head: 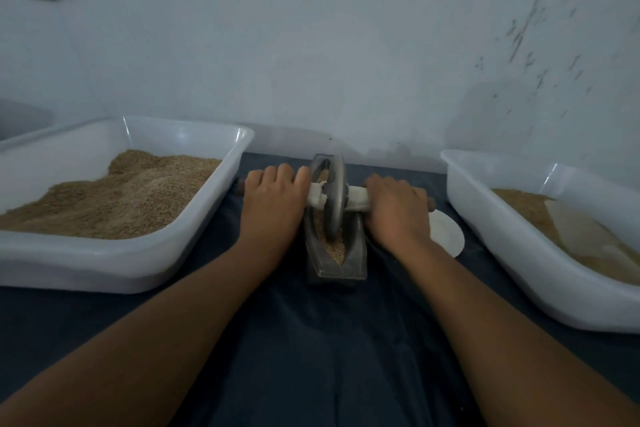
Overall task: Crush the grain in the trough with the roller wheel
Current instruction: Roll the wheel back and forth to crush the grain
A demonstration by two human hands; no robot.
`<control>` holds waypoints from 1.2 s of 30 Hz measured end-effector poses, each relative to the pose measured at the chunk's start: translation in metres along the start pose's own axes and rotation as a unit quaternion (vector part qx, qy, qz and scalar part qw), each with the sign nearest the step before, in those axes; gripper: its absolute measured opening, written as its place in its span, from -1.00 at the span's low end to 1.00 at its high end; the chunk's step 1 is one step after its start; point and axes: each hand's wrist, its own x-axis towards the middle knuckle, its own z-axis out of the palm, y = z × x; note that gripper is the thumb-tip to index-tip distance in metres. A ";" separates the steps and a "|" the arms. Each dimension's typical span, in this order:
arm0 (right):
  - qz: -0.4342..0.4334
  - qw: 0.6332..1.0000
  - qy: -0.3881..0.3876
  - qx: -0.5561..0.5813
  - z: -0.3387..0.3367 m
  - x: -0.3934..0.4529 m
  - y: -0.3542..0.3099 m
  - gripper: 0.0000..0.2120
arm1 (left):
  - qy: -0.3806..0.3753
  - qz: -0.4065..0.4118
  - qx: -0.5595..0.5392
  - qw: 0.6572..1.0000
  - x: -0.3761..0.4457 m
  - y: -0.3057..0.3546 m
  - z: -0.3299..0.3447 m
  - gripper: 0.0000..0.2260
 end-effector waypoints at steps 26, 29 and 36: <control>-0.011 0.999 0.008 -0.036 0.000 0.004 -0.002 -0.80 | -0.017 -0.014 -0.009 1.000 0.000 -0.002 -0.001 -0.89; -0.014 0.999 -0.001 -0.035 0.003 0.012 0.001 -0.82 | -0.022 -0.012 -0.005 1.000 0.008 -0.003 0.006 -0.90; -0.018 0.999 -0.016 -0.032 0.012 0.031 0.003 -0.88 | -0.031 -0.009 0.013 0.999 0.022 -0.006 0.017 -0.93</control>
